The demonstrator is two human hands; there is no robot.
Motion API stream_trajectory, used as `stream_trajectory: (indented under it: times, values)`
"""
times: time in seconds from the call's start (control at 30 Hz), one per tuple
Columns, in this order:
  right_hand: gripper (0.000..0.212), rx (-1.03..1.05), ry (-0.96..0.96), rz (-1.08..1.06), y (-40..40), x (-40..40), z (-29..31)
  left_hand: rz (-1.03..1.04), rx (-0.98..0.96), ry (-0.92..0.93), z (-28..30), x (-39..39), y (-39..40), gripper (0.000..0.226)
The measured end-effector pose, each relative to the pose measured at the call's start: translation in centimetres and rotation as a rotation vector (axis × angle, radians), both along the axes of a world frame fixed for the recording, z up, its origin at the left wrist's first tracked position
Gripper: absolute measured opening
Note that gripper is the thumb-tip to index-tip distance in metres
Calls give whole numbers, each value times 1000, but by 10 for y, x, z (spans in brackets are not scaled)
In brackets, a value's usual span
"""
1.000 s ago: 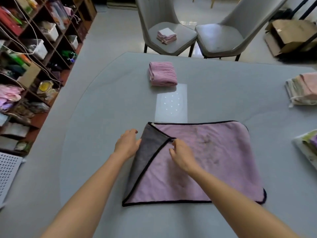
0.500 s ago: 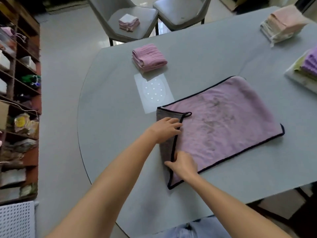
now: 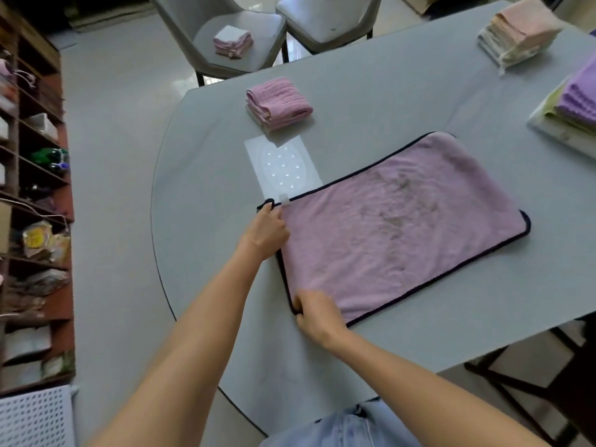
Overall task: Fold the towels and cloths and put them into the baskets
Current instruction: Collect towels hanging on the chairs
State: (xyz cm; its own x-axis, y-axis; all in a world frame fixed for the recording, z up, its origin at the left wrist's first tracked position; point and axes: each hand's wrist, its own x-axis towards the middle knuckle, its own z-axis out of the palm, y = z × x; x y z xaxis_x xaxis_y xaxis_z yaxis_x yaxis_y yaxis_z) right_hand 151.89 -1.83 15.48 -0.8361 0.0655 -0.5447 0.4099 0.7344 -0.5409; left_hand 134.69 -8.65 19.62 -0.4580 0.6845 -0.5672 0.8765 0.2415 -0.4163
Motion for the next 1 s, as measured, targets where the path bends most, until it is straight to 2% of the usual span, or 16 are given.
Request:
stream_trajectory:
  times: [0.2,0.33,0.47,0.5,0.6,0.77,0.93,1.0]
  values:
    - [19,-158,-56,56,-26,-5,8,258,-23,-13,25,9,-14,33]
    - [14,-289,-94,125,-28,-6,14,293,-59,-14,32,18,-20,37]
    - [8,-349,-83,95,-10,-8,28,332,-13,4,42,16,-15,37]
    - [6,-347,-74,73,-6,-9,32,351,5,4,45,14,-12,36]
    - [18,-337,-24,-75,18,-8,42,379,105,-17,54,9,11,33]
    - [21,-258,62,-350,102,-3,57,299,266,3,61,-2,84,33]
    - [6,-56,107,-572,207,9,55,192,380,23,65,-5,172,33]
    - [9,-13,141,-625,246,12,48,152,408,42,65,-7,210,33]
